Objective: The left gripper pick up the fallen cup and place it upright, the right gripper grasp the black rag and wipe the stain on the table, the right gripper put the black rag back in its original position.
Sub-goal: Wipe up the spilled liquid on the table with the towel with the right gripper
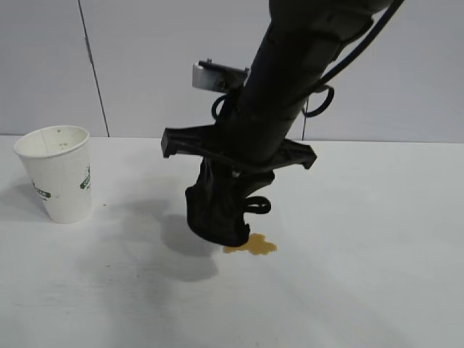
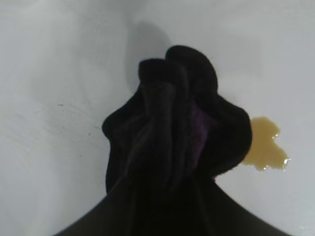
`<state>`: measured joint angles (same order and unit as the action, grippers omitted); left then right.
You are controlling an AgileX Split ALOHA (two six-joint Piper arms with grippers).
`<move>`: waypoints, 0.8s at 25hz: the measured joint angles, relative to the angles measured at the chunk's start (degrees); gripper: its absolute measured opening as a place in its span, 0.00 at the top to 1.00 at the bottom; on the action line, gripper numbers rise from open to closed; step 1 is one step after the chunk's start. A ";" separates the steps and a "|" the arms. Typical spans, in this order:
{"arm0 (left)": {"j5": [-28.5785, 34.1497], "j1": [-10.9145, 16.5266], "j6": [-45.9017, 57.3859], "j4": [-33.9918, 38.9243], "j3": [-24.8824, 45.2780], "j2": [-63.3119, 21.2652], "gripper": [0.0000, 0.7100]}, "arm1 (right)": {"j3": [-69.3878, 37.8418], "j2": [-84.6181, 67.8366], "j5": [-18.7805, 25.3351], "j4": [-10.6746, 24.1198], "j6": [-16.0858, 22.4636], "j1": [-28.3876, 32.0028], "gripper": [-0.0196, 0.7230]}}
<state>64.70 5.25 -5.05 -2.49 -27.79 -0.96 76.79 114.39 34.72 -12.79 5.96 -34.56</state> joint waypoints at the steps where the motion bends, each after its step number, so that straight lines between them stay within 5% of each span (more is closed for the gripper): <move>1: 0.00 0.00 0.00 0.00 0.00 0.00 0.02 | 0.00 1.08 -0.46 -0.16 0.00 -0.07 0.77; 11: 0.00 0.00 0.00 0.00 0.00 0.00 0.02 | 0.07 5.80 -0.83 1.56 0.19 0.02 0.77; 20: 0.00 0.00 0.00 0.00 0.00 0.00 0.02 | 0.58 5.80 7.50 9.55 4.77 7.94 0.77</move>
<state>64.70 5.25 -5.05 -2.49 -27.79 -0.96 77.37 120.19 42.22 -3.24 10.74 -26.62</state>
